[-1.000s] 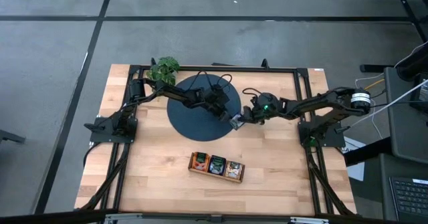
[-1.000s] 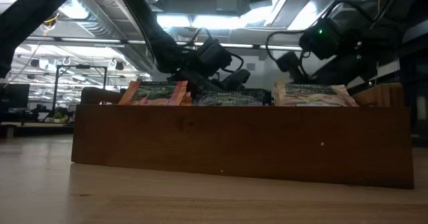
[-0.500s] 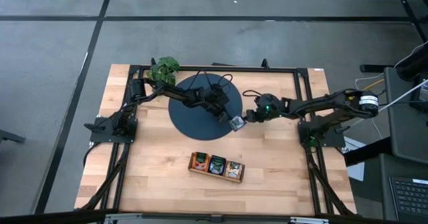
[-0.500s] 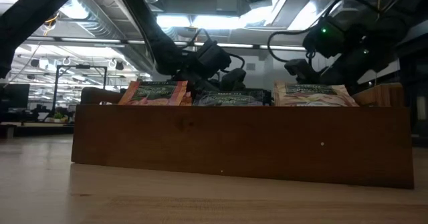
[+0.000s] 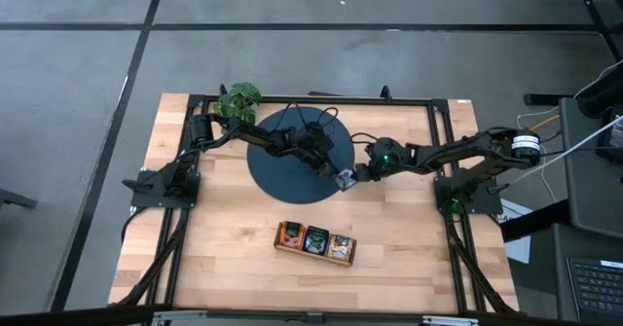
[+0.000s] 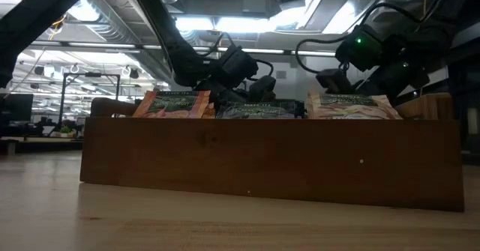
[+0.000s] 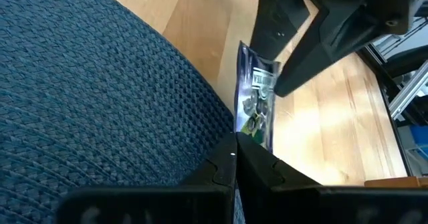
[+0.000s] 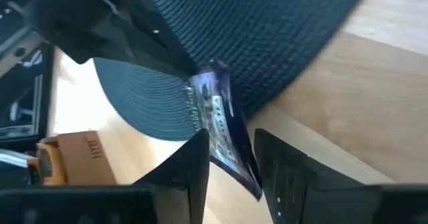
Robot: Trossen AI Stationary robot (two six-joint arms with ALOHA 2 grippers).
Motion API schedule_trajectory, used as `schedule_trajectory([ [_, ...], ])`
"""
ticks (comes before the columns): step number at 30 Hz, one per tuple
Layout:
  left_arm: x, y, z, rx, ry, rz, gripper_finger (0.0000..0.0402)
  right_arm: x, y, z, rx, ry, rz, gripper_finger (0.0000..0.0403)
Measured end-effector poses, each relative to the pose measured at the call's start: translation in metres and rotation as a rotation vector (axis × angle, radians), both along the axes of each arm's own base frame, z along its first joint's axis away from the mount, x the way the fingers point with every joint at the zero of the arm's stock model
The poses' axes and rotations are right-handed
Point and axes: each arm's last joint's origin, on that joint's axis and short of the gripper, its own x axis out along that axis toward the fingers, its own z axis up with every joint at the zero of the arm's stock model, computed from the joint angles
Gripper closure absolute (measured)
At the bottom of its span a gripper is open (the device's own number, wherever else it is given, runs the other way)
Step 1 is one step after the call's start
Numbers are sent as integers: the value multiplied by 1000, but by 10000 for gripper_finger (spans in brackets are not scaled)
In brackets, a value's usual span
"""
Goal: Pick & Place Tea
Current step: Put the violet tea bag into the middle section of the wooden organizer
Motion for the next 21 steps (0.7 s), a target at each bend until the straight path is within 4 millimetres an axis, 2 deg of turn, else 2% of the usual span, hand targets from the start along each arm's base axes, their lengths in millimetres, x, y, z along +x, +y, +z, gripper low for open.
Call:
schedule_trajectory([
  [4, 0, 1, 0, 2, 0, 6, 400, 1, 0, 0, 14, -12, 17, 307],
  [9, -2, 6, 1, -30, -19, -26, 400, 1, 1, 1, 46, -21, 26, 382],
  [15, -10, 23, 12, -180, -58, -74, 390, 1, 1, 2, 72, -22, 3, 381],
  [18, -20, 30, 31, -156, -99, -49, 371, 1, 3, 8, 74, -51, -13, 387],
  [21, -36, 30, 49, -88, -136, -3, 354, 1, 7, 19, 58, -91, -42, 387],
])
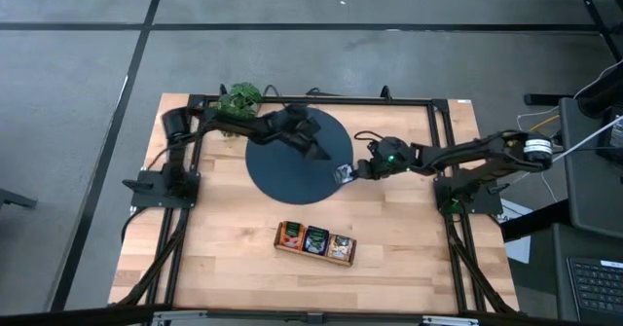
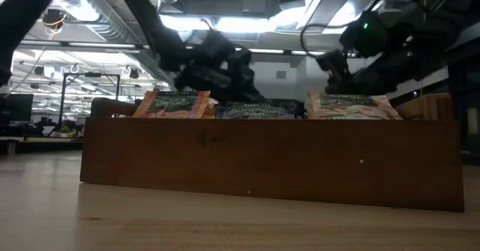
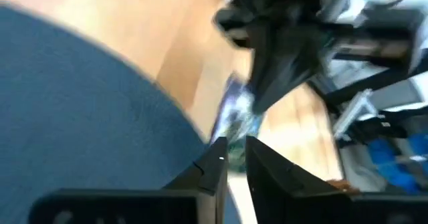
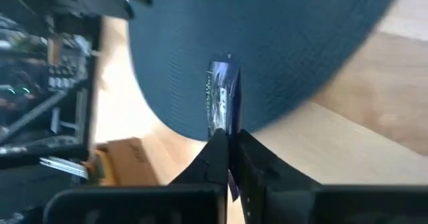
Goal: Pick & Place Tea
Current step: Put the violet tea bag into the middle section of the wooden organizer
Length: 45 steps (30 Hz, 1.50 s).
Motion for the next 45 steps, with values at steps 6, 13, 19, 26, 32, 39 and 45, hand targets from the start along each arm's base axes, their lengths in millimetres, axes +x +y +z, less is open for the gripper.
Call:
schedule_trajectory([
  [6, -33, -21, 30, 65, -81, 135, 338, -2, 13, 25, -14, -105, -107, 387],
  [13, -60, -33, 49, -194, -292, 249, 323, 2, 32, 65, -131, -256, -170, 387],
  [19, -64, -34, 56, -341, -352, 277, 285, 15, 35, 99, -301, -320, -170, 387],
  [26, -63, -36, 60, -349, -393, 309, 233, 22, 33, 118, -357, -323, -155, 387],
  [32, -59, -48, 68, -263, -487, 242, 226, 22, 32, 119, -349, -324, -171, 387],
  [39, -54, -64, 68, -227, -499, 259, 248, 23, 30, 124, -350, -375, -200, 387],
  [45, -53, -63, 69, -220, -508, 297, 278, 23, 31, 124, -329, -380, -198, 387],
])
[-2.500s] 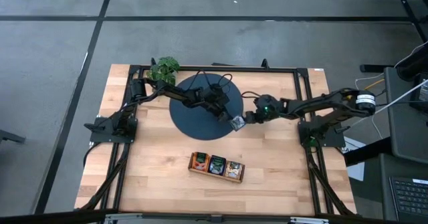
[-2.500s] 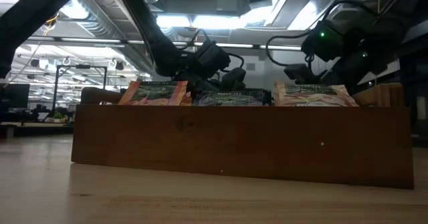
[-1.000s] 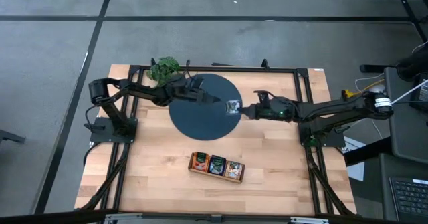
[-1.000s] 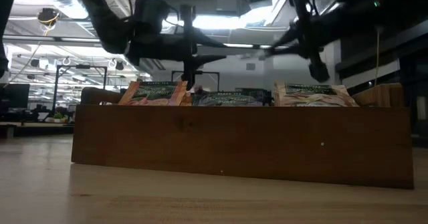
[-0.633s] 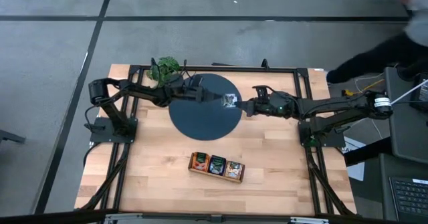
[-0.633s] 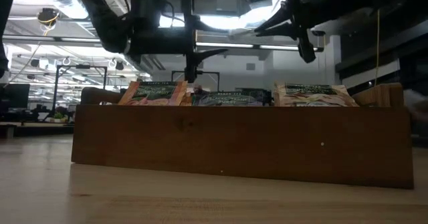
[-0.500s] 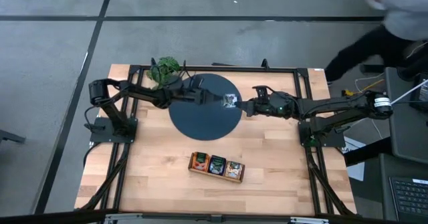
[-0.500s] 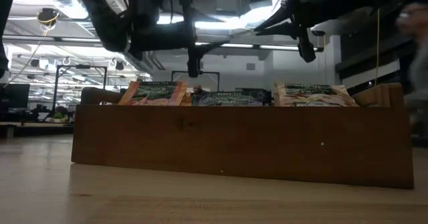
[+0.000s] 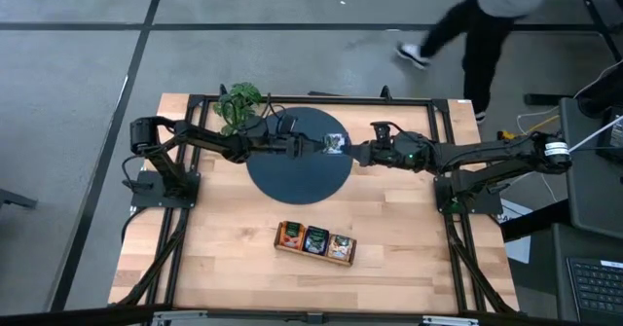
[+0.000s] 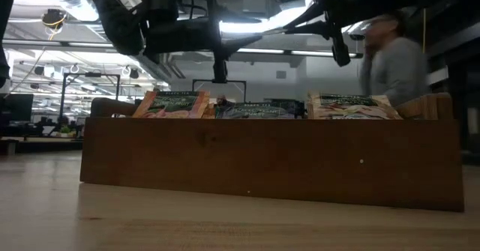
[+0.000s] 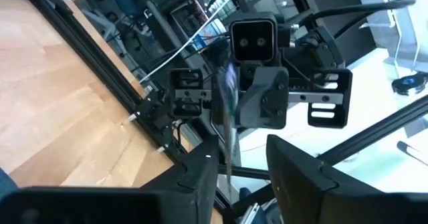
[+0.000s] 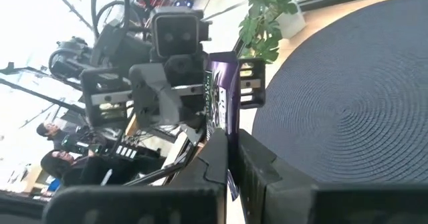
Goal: Pick & Place Tea
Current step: Put the violet tea bag into the middle section of the wooden organizer
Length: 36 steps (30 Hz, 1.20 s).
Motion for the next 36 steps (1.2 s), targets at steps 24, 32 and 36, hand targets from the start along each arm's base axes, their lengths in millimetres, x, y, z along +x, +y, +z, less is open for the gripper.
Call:
schedule_trajectory([
  [24, 1, -10, -6, 77, 58, -242, 399, -2, 15, -1, 96, 27, 384, 325],
  [32, 24, -41, -2, 85, 272, -509, 399, -28, 41, -10, 234, 261, 524, 328],
  [36, 38, -62, 14, 163, 426, -644, 399, -41, 55, -18, 289, 401, 561, 328],
])
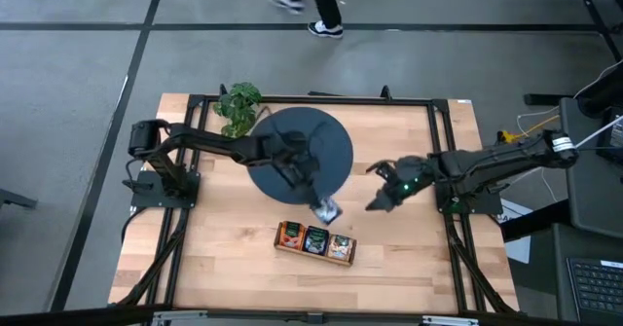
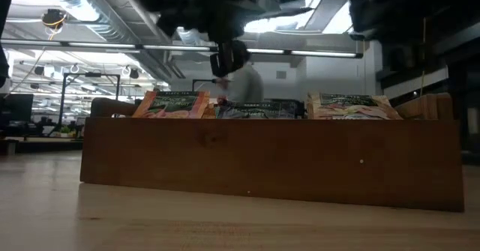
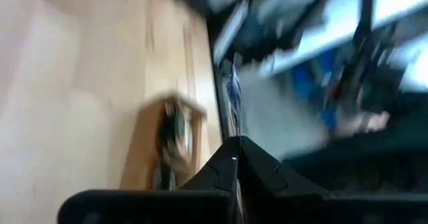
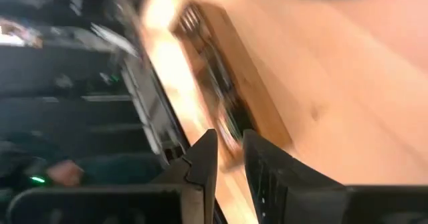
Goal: Pick & Place Tea
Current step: Put the violet tea bag into the middle section of the wooden organizer
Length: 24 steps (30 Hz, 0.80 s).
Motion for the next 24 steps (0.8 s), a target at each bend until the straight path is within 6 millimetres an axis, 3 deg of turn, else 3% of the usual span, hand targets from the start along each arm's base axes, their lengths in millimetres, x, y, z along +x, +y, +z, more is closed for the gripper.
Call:
schedule_trajectory([
  [5, 0, -24, 20, 158, 122, -178, 399, -11, 16, -7, 0, 117, 70, 328],
  [9, -2, -43, 28, 272, 177, -225, 399, -16, 25, -10, -17, 147, 92, 328],
  [24, 39, -114, 11, 615, 371, -416, 399, -25, 39, -15, -34, 228, 64, 328],
])
